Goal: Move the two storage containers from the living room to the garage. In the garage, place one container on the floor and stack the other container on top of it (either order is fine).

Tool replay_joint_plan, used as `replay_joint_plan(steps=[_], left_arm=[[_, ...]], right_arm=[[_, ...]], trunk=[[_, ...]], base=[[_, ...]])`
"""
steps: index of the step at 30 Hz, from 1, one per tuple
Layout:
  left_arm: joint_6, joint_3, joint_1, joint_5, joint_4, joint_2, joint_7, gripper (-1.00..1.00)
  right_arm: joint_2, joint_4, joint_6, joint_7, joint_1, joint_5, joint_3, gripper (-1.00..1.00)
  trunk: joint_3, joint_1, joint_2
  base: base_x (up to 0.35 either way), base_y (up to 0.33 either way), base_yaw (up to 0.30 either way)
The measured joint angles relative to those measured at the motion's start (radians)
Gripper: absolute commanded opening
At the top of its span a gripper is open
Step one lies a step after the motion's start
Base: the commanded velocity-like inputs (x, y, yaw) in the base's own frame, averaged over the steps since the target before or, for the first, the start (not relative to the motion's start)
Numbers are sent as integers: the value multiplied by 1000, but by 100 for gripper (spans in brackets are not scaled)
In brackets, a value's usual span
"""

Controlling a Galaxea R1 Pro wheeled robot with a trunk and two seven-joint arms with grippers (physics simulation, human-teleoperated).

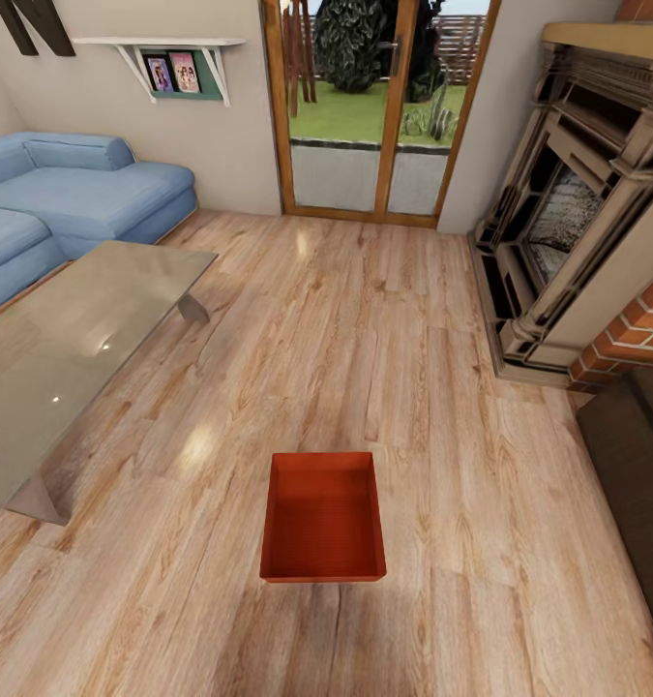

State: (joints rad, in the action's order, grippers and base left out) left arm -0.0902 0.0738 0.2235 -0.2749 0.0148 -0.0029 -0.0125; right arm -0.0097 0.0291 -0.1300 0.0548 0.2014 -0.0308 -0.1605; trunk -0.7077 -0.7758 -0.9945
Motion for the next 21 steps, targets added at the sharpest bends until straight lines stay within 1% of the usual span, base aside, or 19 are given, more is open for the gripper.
replay_joint_plan(steps=[2, 7, 9, 10, 12, 14, 15, 16, 18, 19, 21], left_arm=[[0, 0, 0, 0, 0, 0, 0, 100], [0, 0, 0, 0, 0, 0, 0, 100], [1, 1, 0, -1, -4, -2, 0, 100], [0, 5, 0, -1, 6, 3, 1, 100], [-2, 6, 0, -4, 26, 18, 2, 100], [-1, 6, 1, -7, 92, 33, 2, 100], [3, 6, 1, -8, 140, 37, 2, 100], [5, 6, 0, -8, 167, 39, 2, 100], [22, 13, 1, 3, 280, 42, 3, 100], [40, 14, 1, 5, 342, 43, 3, 100], [105, 14, 2, 5, 482, 44, 4, 100]], right_arm=[[3, 0, 1, 0, 0, -29, 0, 100], [3, 0, 1, 0, 0, -35, 0, 100], [-1, 0, -5, 2, 0, -34, 4, 100], [5, -9, -1, 6, 0, -41, 4, 100], [9, -42, 0, 1, 1, -37, 5, 100], [16, -126, 10, 0, 1, -34, 5, 100], [21, -174, 26, 3, 1, -33, 6, 100], [23, -201, 36, 5, 1, -33, 7, 100], [29, -298, 69, 9, 2, -31, 9, 100], [32, -345, 81, 10, 2, -30, 10, 100], [37, -426, 104, 12, 3, -30, 10, 100]], trunk=[[0, 0, 0], [0, 0, 0], [0, 0, 0], [0, 0, 0], [0, 0, 0], [0, 0, 0], [0, 0, 0], [0, 0, 0], [0, 0, 0], [0, 0, 0], [0, 0, 0]], base=[[0, 0, 0], [0, 0, 0], [0, 0, 0], [0, 0, 0], [0, 0, 0], [0, 0, 0], [0, 0, 0], [0, 0, 0], [0, 0, 0], [0, 0, 0], [0, 0, 0]])
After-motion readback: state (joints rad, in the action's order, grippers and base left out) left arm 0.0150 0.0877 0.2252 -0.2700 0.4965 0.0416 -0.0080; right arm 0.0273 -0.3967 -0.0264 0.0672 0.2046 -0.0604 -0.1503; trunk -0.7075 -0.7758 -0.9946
